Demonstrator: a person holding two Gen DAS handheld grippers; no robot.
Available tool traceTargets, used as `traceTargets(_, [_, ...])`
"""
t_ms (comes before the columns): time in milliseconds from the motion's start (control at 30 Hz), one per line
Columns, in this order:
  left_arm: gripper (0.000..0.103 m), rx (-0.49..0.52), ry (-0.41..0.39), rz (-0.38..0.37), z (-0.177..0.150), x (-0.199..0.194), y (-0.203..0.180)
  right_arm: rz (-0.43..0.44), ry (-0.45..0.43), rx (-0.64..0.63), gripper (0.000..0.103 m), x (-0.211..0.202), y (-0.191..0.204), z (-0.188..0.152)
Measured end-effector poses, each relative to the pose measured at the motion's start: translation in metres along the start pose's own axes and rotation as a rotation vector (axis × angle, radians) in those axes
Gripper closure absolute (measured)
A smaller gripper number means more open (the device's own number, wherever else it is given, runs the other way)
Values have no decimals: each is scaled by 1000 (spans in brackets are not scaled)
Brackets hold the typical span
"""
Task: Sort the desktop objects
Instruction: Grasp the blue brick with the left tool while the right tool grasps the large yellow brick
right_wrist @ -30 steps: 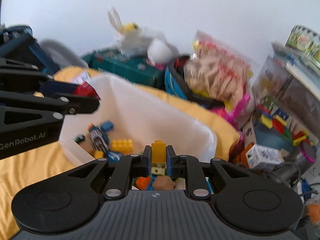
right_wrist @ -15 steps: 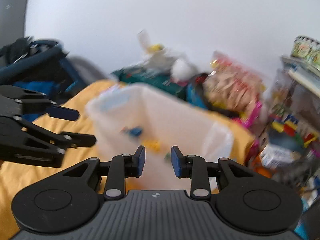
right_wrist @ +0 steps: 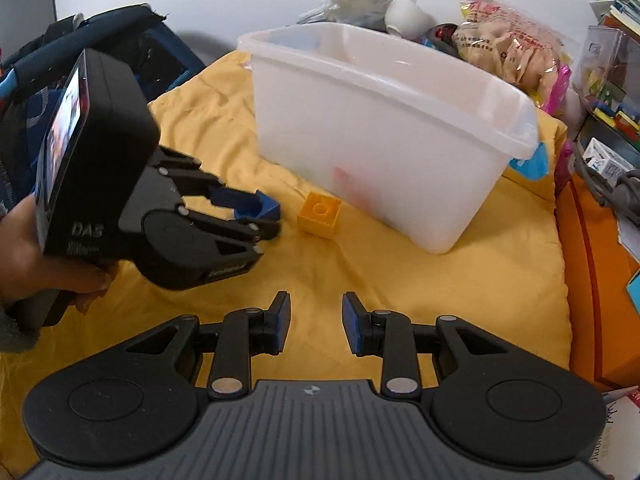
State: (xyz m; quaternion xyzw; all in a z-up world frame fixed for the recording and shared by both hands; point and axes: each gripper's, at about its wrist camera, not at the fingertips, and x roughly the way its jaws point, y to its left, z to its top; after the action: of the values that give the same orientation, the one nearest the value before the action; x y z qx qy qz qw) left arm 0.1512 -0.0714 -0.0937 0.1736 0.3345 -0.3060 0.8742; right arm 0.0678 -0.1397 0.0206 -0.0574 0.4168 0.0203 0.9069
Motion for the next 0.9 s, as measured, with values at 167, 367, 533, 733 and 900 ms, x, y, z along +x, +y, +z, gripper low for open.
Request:
traceTargets(167, [89,-10,37,-35,-19,-33,6,-8,-13,15,71,4,-5,5])
traceTargets(367, [86,-52,75,-68,-71,-82,-11,44,-42,81,51,31,-7,24])
traceTargets(533, [86,-86,41,-56,-75,-96,-17,41,-14,137,47,69,-4,48])
traceTargets(733, [75,-123,-12,-31,-55,-94,-1,0,70,102,68,91,2,44])
traceTargets(900, [68,-82,-35,11,-29,-68,10,63,70,71,68,55,3,16])
